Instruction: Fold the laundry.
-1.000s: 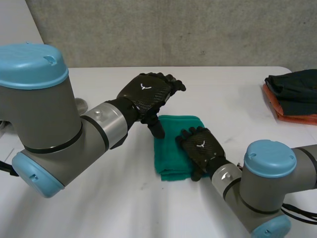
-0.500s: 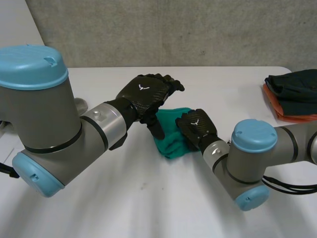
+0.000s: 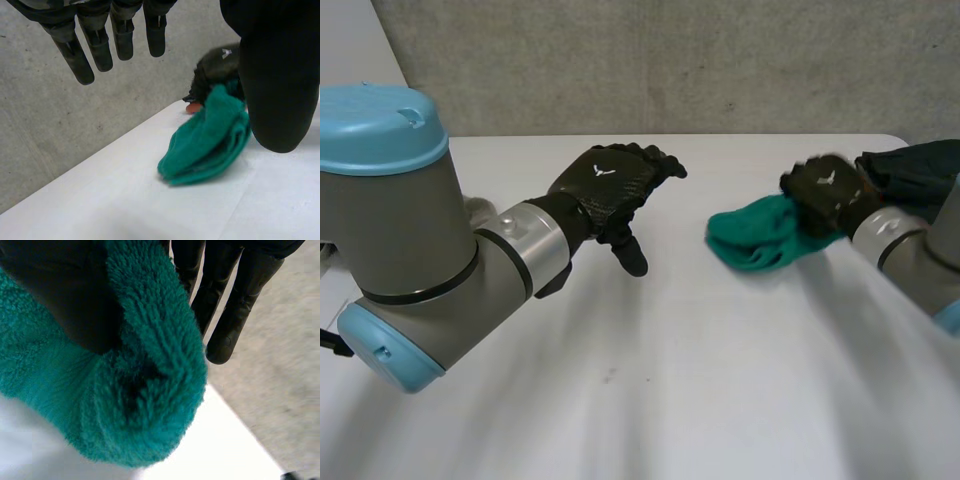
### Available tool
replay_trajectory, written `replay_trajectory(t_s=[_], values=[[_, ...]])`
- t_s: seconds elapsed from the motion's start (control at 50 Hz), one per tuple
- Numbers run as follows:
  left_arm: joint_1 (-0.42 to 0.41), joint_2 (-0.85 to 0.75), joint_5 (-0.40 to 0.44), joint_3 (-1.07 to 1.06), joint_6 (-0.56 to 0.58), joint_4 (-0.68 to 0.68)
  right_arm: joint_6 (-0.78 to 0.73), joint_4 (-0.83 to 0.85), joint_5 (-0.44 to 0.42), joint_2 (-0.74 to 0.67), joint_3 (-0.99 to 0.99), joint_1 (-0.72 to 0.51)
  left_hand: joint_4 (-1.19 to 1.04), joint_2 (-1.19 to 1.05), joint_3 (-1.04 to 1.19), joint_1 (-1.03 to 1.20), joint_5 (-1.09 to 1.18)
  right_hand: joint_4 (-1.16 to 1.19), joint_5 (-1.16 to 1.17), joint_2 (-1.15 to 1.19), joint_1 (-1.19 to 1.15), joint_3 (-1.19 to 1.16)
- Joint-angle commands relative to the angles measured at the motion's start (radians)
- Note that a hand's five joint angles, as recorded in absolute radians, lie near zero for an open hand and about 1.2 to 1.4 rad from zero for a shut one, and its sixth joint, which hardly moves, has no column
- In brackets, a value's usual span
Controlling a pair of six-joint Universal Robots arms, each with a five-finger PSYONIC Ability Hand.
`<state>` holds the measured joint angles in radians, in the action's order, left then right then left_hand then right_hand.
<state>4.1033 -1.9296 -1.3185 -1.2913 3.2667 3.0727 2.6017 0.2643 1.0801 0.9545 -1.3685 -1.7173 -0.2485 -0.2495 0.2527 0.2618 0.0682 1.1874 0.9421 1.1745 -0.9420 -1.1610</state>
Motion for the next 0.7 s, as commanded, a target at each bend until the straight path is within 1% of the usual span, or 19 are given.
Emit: replay_trajectory(t_s=[0.02,0.1,0.12,0.16,0.18,0.24,0.26,0.34,0.44,0.46,0.52,0.56,0.62,0.64,0.68,0.7], values=[[0.006,0.000,0.001,0.001,-0.018,0.000,0.150,0.087,-0.031,-0.062,0.256,0.039,-0.012,-0.011,0.008,-0.001,0.018,0.209,0.280,0.222,-0.454,-0.235],[0.006,0.000,0.001,0.001,-0.021,0.000,0.267,0.196,-0.022,-0.091,0.400,0.080,-0.015,-0.014,0.011,0.002,0.021,0.209,0.280,0.222,-0.454,-0.235],[0.006,0.000,0.001,0.001,-0.021,0.000,0.309,0.228,-0.019,-0.106,0.466,0.114,-0.015,-0.014,0.011,0.002,0.021,0.209,0.280,0.222,-0.454,-0.235],[0.009,0.000,0.001,0.000,-0.022,0.000,0.340,0.243,-0.017,-0.126,0.523,0.134,-0.015,-0.014,0.011,0.002,0.021,0.209,0.280,0.222,-0.454,-0.235],[0.009,0.000,0.001,0.000,-0.022,0.000,0.365,0.250,-0.019,-0.149,0.583,0.151,-0.012,-0.011,0.008,-0.001,0.018,0.209,0.280,0.222,-0.454,-0.235],[0.015,0.000,0.001,-0.002,-0.024,0.000,0.385,0.250,-0.026,-0.186,0.667,0.176,-0.015,-0.014,0.011,0.002,0.021,0.209,0.280,0.222,-0.454,-0.235],[0.017,0.000,0.001,-0.002,-0.024,0.000,0.389,0.250,-0.026,-0.206,0.709,0.201,-0.015,-0.014,0.011,0.002,0.021,0.209,0.280,0.222,-0.454,-0.235],[0.019,-0.002,0.001,-0.002,-0.024,0.000,0.394,0.256,-0.038,-0.256,0.759,0.264,-0.015,-0.014,0.011,0.002,0.021,0.209,0.280,0.222,-0.454,-0.235],[0.019,-0.003,0.001,-0.003,-0.028,0.000,0.394,0.260,-0.075,-0.319,0.758,0.344,-0.015,-0.014,0.011,0.002,0.021,0.209,0.280,0.222,-0.454,-0.235],[0.019,-0.005,0.001,-0.005,-0.033,0.000,0.393,0.262,-0.086,-0.359,0.753,0.373,-0.015,-0.014,0.011,0.002,0.021,0.209,0.280,0.222,-0.454,-0.235],[0.017,-0.009,0.001,-0.008,-0.041,0.000,0.356,0.276,-0.095,-0.443,0.724,0.422,-0.015,-0.014,0.011,0.002,0.021,0.209,0.280,0.222,-0.454,-0.235],[0.017,-0.015,0.001,-0.008,-0.044,0.000,0.328,0.282,-0.101,-0.463,0.689,0.444,-0.015,-0.014,0.011,0.002,0.021,0.209,0.280,0.222,-0.454,-0.235],[0.017,-0.020,0.001,-0.009,-0.044,0.000,0.243,0.303,-0.129,-0.465,0.574,0.479,-0.018,-0.017,0.014,0.005,0.024,0.209,0.280,0.222,-0.454,-0.235],[0.015,-0.020,0.001,-0.009,-0.044,0.000,0.204,0.320,-0.137,-0.456,0.527,0.490,-0.018,-0.017,0.014,0.005,0.024,0.209,0.280,0.222,-0.454,-0.235],[0.015,-0.020,0.001,-0.009,-0.045,0.000,0.173,0.338,-0.143,-0.436,0.479,0.496,-0.018,-0.017,0.014,0.005,0.024,0.209,0.280,0.222,-0.454,-0.235],[0.017,-0.020,0.001,-0.009,-0.045,0.000,0.155,0.348,-0.147,-0.406,0.436,0.507,-0.018,-0.017,0.014,0.005,0.024,0.209,0.280,0.222,-0.454,-0.235]])
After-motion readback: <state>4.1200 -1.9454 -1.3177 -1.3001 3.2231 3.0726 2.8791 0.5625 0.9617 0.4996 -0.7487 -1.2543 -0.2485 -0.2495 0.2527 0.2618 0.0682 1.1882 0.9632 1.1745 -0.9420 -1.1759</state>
